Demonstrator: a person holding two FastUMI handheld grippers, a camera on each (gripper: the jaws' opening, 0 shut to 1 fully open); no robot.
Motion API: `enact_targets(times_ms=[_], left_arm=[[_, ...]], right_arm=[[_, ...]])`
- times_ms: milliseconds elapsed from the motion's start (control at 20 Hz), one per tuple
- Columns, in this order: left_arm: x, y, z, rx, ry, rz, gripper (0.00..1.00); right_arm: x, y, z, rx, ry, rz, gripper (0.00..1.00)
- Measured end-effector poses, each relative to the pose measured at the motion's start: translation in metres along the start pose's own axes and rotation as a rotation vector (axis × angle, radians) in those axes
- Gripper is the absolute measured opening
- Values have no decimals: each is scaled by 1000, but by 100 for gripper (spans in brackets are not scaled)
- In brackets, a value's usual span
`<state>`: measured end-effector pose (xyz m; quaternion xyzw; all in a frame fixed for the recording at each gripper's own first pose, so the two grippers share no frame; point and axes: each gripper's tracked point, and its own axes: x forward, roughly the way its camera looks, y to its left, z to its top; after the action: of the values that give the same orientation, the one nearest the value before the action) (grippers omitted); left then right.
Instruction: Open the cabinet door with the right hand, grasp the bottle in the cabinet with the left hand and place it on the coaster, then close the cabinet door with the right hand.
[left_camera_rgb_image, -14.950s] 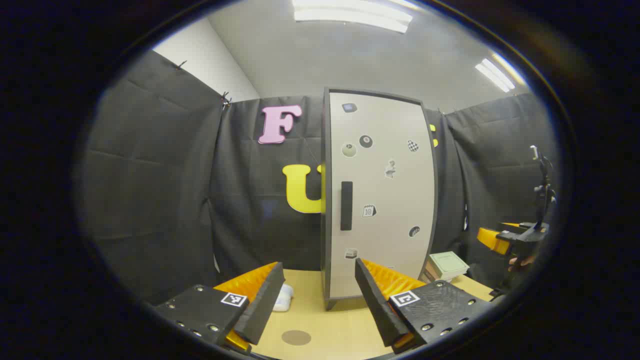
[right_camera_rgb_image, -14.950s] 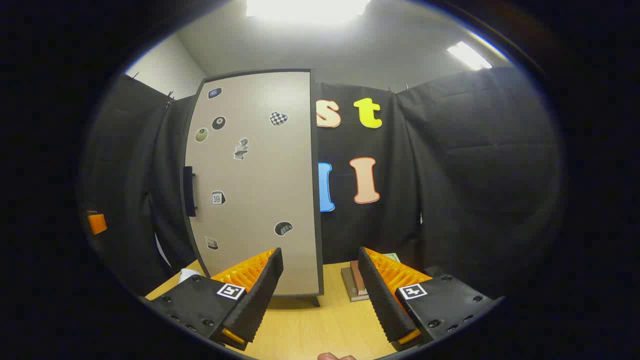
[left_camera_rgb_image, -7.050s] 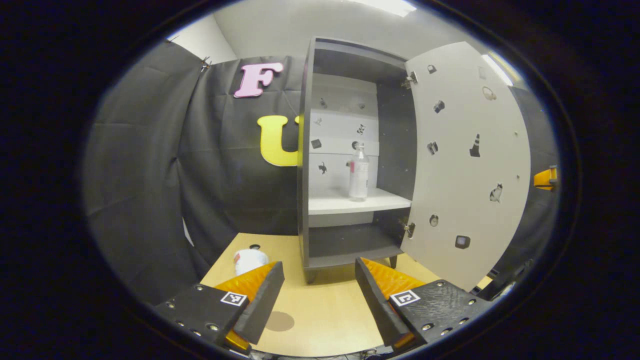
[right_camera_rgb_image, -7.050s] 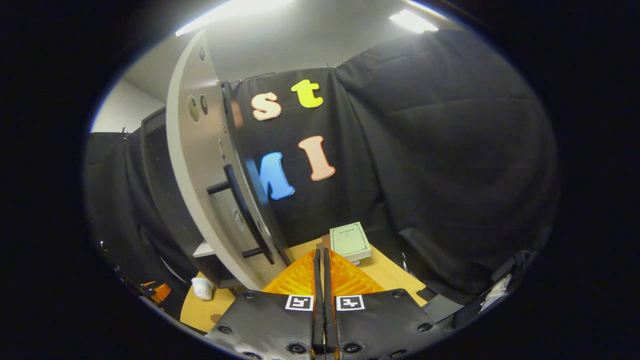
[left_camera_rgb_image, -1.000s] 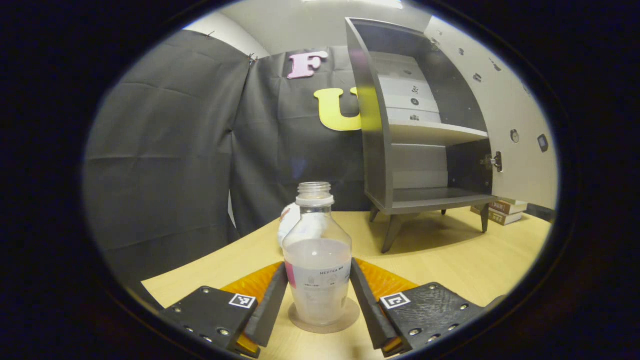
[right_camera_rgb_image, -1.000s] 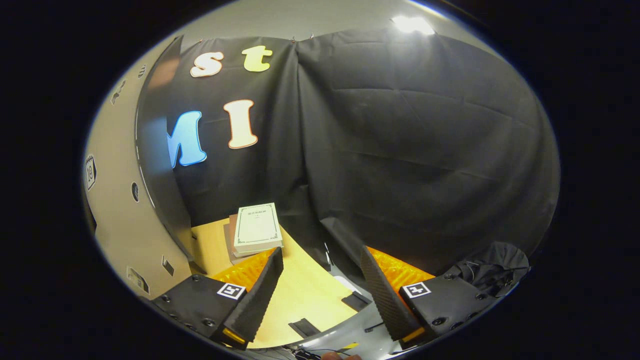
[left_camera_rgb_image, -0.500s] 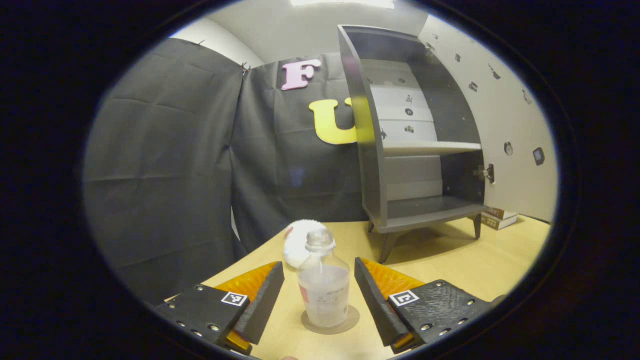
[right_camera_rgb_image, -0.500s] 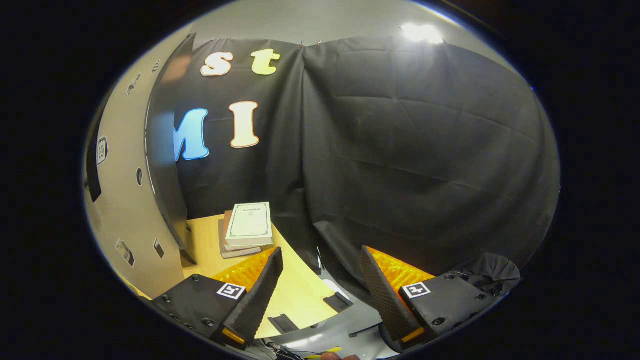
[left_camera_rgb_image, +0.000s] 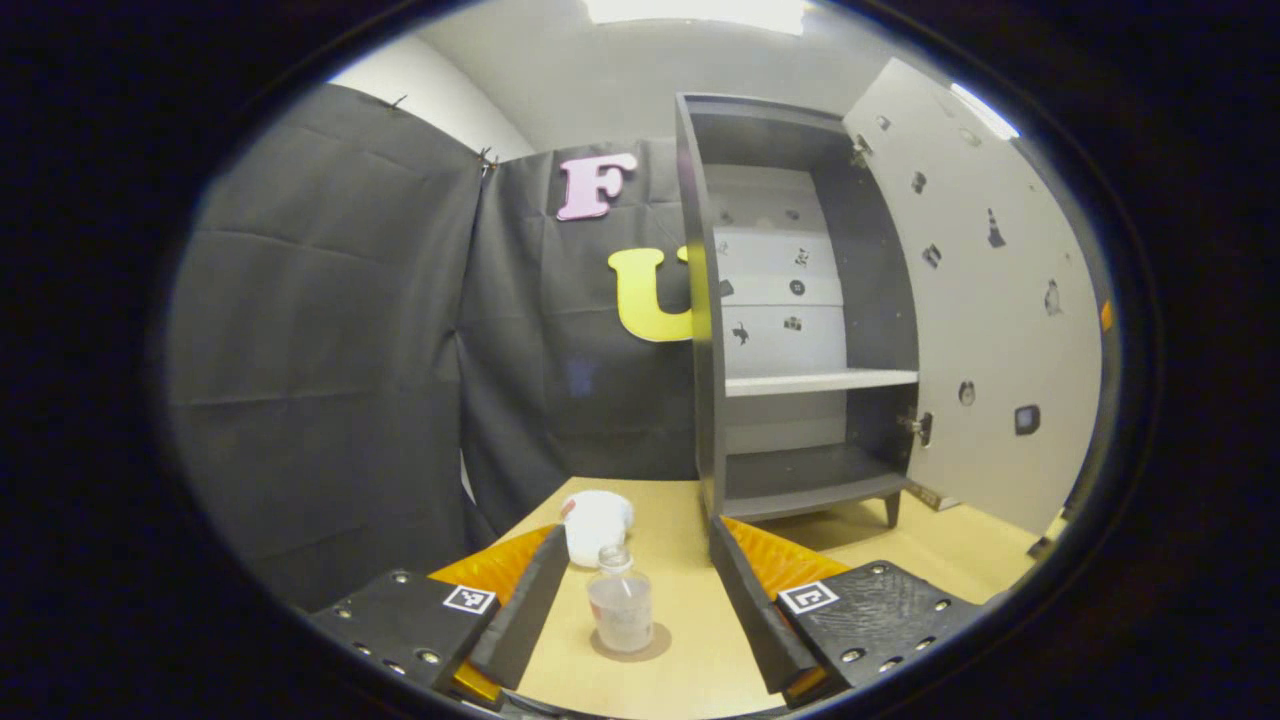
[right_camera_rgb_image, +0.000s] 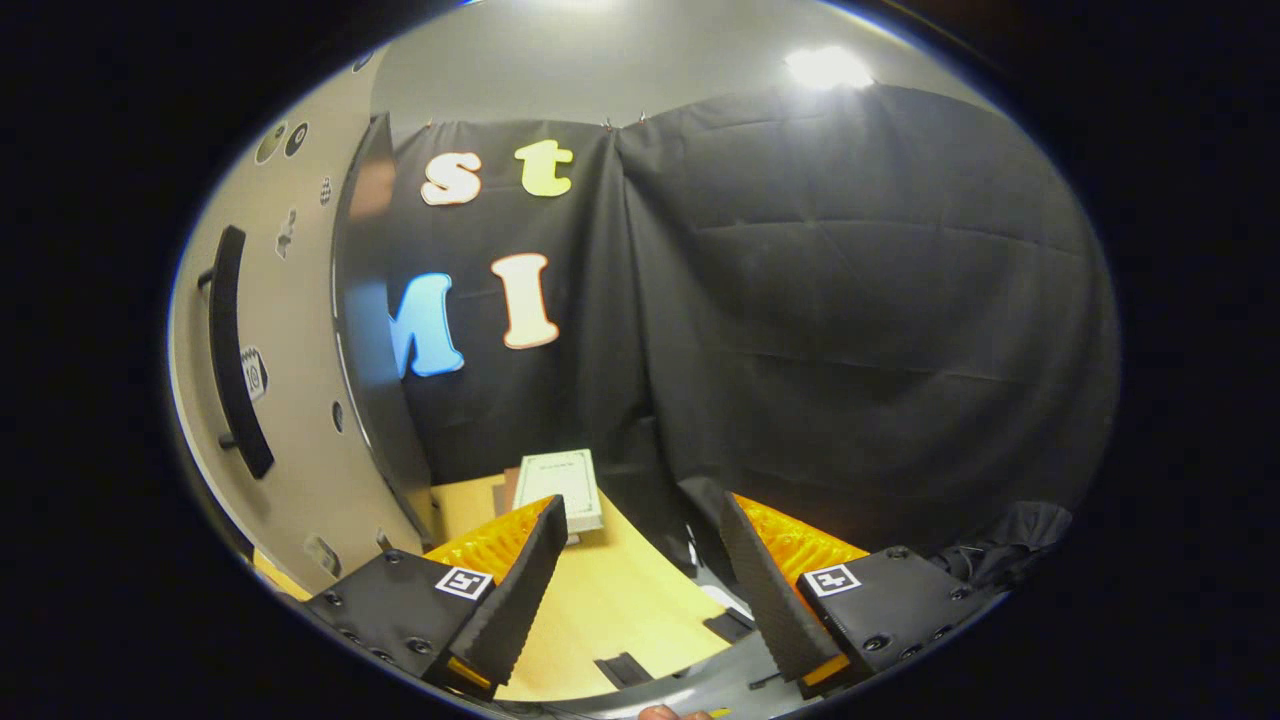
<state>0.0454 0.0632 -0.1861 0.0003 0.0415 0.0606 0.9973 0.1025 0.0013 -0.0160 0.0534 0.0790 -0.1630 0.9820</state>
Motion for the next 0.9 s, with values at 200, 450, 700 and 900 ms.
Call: enact_targets(times_ms=[200, 450, 700, 900], left_arm=[[-27, -10, 34, -56, 28, 35, 85], [-51, -20, 79, -61, 16, 117, 85], [-70, -37, 125, -37, -18, 173, 85], [-75, -49, 149, -22, 20, 181, 85]], right_arm=[[-11, 32, 20, 10, -44, 130, 97], [-12, 79, 59, 15, -83, 331, 92], [-11, 111, 87, -48, -103, 482, 92], [-22, 127, 82, -116, -89, 582, 97]])
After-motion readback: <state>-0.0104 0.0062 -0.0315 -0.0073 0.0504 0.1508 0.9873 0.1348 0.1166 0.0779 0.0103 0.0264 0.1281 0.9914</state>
